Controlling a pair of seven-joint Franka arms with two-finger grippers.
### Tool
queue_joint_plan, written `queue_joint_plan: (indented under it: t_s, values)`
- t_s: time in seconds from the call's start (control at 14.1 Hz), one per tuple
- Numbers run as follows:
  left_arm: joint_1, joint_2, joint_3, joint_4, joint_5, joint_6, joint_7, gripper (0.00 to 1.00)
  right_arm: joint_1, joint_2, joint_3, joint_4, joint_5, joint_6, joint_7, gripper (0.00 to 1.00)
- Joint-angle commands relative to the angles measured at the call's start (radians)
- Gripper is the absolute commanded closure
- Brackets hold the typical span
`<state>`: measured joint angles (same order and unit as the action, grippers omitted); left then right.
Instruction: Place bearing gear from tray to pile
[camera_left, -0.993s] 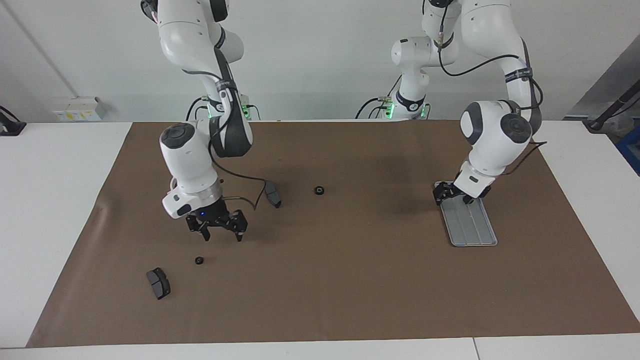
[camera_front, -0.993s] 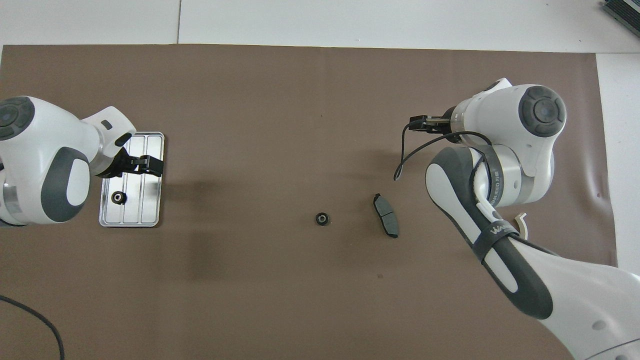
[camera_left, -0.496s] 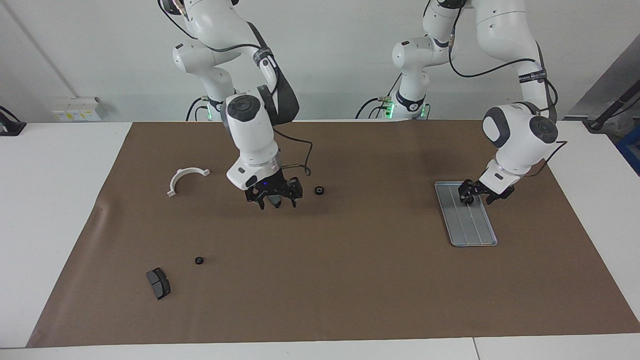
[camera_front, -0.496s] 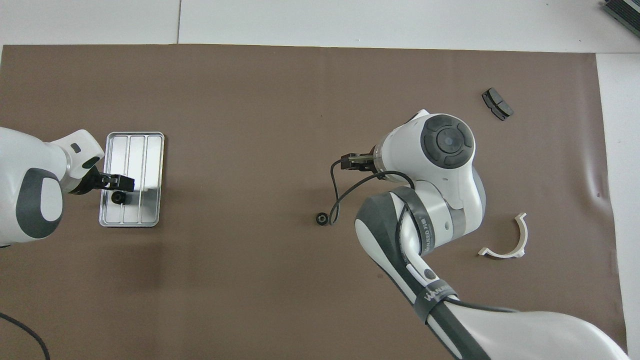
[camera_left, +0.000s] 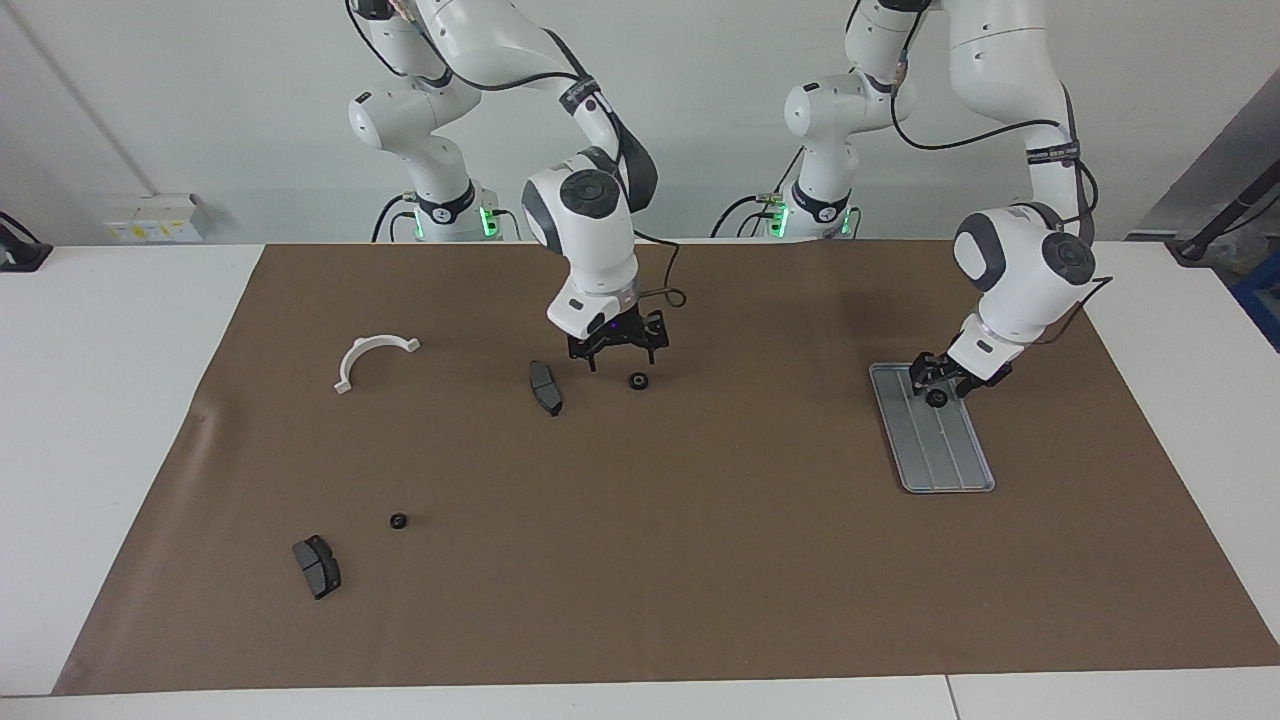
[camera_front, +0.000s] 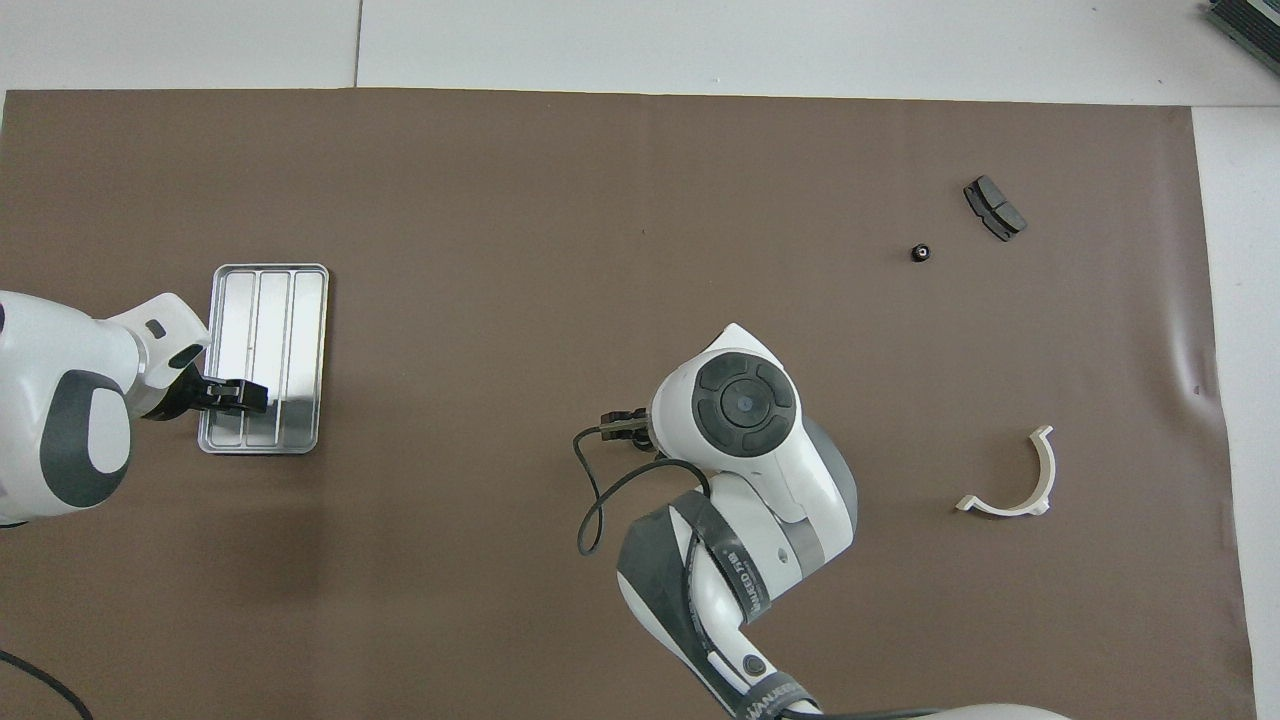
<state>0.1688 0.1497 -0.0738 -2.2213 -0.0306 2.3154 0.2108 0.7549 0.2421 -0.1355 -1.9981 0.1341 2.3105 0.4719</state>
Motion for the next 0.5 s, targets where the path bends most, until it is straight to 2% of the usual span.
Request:
queue_joint_plan:
  t_s: [0.0,0.07,0.14,0.21,0.43]
  values:
    - [-0.003,-0.039,-0.009,-0.047,-0.003,0.022,-0.059,0.28,0.027,-0.004,-0.001,-0.068,0.009,0.075,0.008,0.0]
    - [-0.005,-0.039,-0.011,-0.047,-0.003,0.024,-0.076,0.31,0.034,0.022,-0.003,-0.068,0.009,0.102,0.008,0.01]
    - [-0.005,-0.038,-0.011,-0.047,-0.002,0.029,-0.077,0.33,0.041,0.042,-0.001,-0.068,0.009,0.131,0.008,0.1]
    - [-0.005,-0.038,-0.011,-0.047,-0.002,0.041,-0.077,0.36,0.049,0.052,-0.001,-0.067,0.009,0.138,0.011,0.13]
    - [-0.003,-0.032,-0.009,-0.044,-0.002,0.073,-0.076,0.37,0.063,0.054,-0.003,-0.07,0.007,0.138,0.024,0.31]
